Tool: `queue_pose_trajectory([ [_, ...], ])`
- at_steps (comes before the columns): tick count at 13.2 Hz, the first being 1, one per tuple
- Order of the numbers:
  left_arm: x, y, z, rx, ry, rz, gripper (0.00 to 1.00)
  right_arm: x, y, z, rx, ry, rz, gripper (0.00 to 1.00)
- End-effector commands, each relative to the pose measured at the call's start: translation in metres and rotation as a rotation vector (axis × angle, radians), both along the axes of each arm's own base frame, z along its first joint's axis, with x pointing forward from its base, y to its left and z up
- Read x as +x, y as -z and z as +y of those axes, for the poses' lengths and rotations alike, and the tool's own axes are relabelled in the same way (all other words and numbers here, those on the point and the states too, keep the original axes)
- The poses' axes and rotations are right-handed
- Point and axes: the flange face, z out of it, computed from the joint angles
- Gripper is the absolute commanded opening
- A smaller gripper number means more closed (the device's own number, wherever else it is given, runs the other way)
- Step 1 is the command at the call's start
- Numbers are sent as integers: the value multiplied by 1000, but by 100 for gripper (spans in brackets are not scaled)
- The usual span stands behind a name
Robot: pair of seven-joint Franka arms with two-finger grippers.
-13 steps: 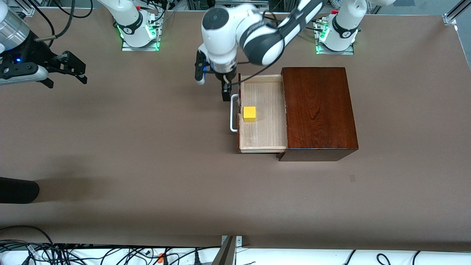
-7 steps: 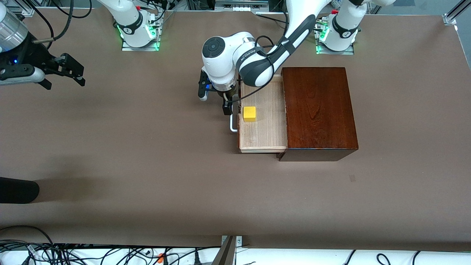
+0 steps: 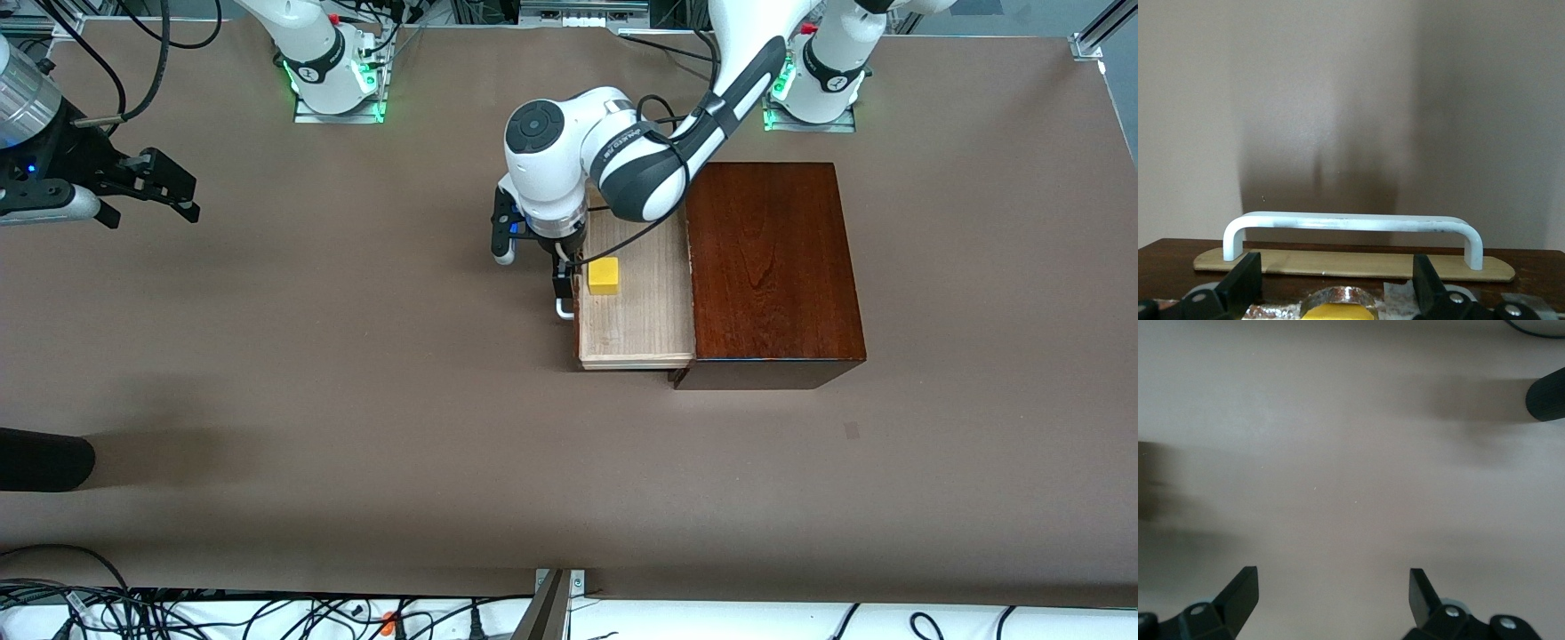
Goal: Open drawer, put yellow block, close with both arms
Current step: 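Push the drawer shut toward the box with the left gripper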
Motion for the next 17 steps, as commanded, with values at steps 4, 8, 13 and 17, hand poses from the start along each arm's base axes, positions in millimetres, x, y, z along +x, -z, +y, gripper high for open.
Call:
queue_pose_trajectory([
  [4, -2, -4, 16, 119, 21, 1, 100, 13, 1, -7, 7, 22, -33, 100],
  [8, -4, -11, 33, 229, 9, 26, 100, 15, 1, -4, 12, 18, -50, 100],
  [13, 4, -14, 54, 286, -21, 40, 100, 19, 4, -6, 13, 22, -57, 100],
  [17, 16, -12, 75, 319, -59, 65, 100, 21, 2, -6, 16, 25, -76, 100],
])
